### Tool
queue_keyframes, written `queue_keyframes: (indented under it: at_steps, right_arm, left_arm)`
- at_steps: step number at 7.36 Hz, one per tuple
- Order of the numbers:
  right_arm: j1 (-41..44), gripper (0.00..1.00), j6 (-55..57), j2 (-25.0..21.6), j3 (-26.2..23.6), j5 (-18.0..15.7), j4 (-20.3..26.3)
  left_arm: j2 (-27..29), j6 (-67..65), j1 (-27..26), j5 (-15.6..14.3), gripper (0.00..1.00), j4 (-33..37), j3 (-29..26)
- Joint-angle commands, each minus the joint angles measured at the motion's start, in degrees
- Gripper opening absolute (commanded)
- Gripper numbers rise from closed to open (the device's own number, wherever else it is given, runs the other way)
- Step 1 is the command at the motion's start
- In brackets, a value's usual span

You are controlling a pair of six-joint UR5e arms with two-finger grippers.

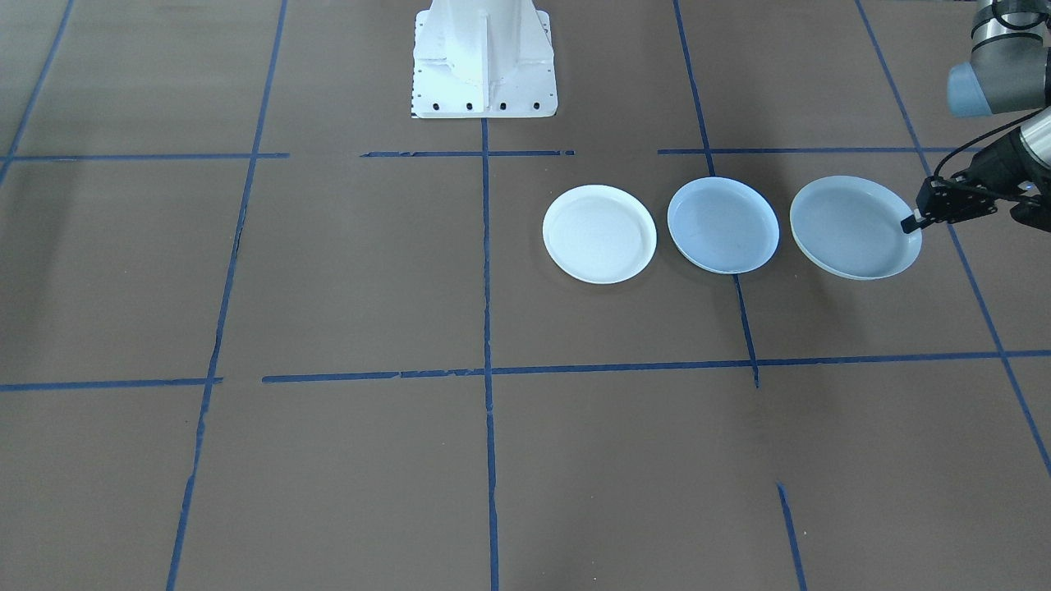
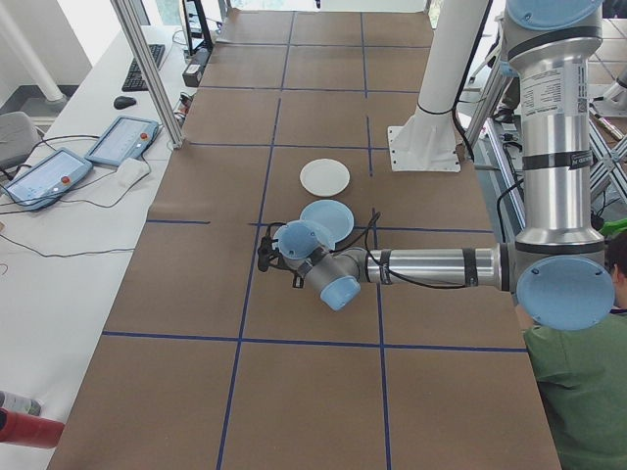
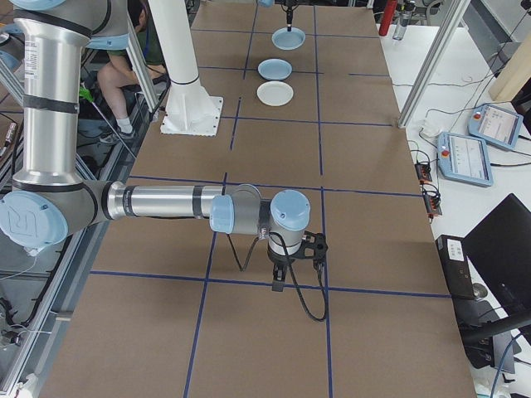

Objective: Stack plate in center

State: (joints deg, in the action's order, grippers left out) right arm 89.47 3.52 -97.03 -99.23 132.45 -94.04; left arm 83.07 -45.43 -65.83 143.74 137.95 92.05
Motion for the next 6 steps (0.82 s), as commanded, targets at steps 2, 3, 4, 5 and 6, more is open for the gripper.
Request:
queue_keyframes:
  at_steps: [2, 3, 4, 5, 6]
  right_arm:
    - [0.0, 1.00, 0.0, 0.0, 0.0, 0.0, 0.0]
    - [0.0, 1.00, 0.0, 0.0, 0.0, 0.0, 0.0]
    - [0.0, 1.00, 0.0, 0.0, 0.0, 0.0, 0.0]
    - [0.0, 1.00, 0.0, 0.0, 0.0, 0.0, 0.0]
    - [0.0, 1.00, 0.0, 0.0, 0.0, 0.0, 0.0]
  left_arm:
    - [1.8, -15.9, 11.2, -5.7, 0.00, 0.3, 4.2]
    - [2.8, -18.1, 13.5, -6.4, 0.00, 0.3, 4.1]
    - [3.9, -20.3, 15.0, -6.5, 0.00, 0.3, 4.1]
    - [4.3, -21.4, 15.9, -6.5, 0.00, 0.3, 4.0]
    - [4.4, -21.8, 16.7, -6.5, 0.00, 0.3, 3.8]
